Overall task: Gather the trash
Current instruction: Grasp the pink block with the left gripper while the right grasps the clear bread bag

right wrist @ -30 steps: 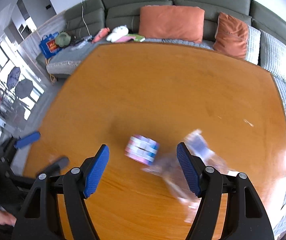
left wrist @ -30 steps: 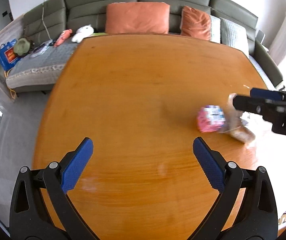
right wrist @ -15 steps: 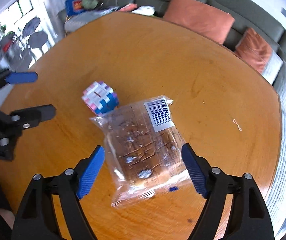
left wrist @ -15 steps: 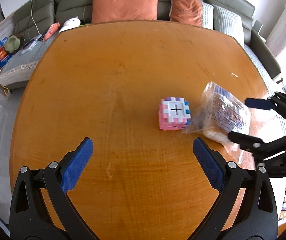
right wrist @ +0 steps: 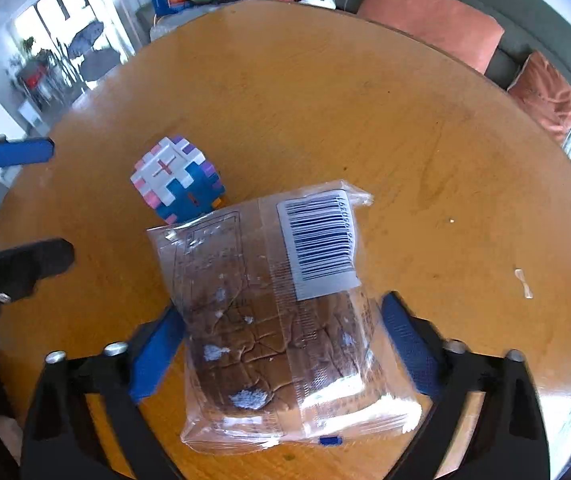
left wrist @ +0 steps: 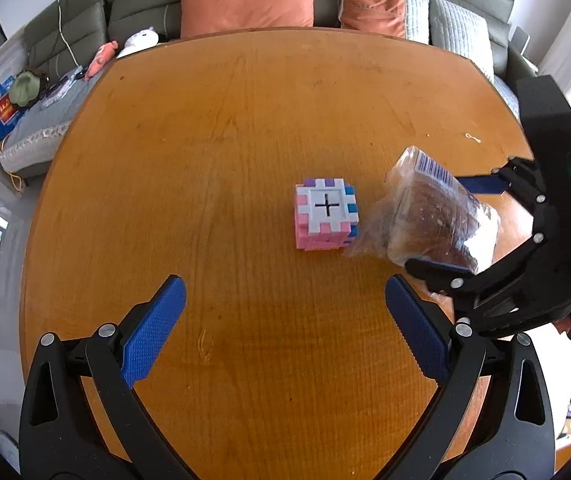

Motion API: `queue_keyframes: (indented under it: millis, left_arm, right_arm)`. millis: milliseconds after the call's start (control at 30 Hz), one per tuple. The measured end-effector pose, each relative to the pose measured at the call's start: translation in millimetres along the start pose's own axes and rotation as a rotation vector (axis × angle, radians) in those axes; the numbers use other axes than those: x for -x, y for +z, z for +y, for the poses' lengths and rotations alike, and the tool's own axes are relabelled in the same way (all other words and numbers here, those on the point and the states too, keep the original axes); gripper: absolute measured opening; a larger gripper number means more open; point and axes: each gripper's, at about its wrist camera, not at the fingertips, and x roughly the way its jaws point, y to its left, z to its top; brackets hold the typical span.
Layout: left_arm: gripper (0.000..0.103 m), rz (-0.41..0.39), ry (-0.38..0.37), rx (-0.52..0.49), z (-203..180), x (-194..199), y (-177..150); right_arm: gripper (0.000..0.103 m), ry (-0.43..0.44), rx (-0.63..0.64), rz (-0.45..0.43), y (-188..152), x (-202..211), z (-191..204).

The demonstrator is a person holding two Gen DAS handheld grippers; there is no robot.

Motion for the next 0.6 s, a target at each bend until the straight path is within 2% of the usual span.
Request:
queue_keyframes:
  millis: [100,333,533,600]
  left_arm:
    - [0.096,-0.004,-0.005,0.003,-5,-5,10]
    - [0.096,-0.016,-0.005,0.027,-12,-29,35]
    - [0.096,-0.033,0.012,0.073,-15,-52,49]
    - [0.089,-0.041,0.008,0.080,-14,-56,50]
  right_arm:
    - [0.072,-0.073,-0.095,-0.072,6,14,-22]
    - [0.072,-0.185,-0.246,-0.149,18,35,-55]
    - [0.072,-0.205,-0.324,-0.185,28,38,-68]
    - [0.072,-0.209,-0.327,-0.188,34,37,-67]
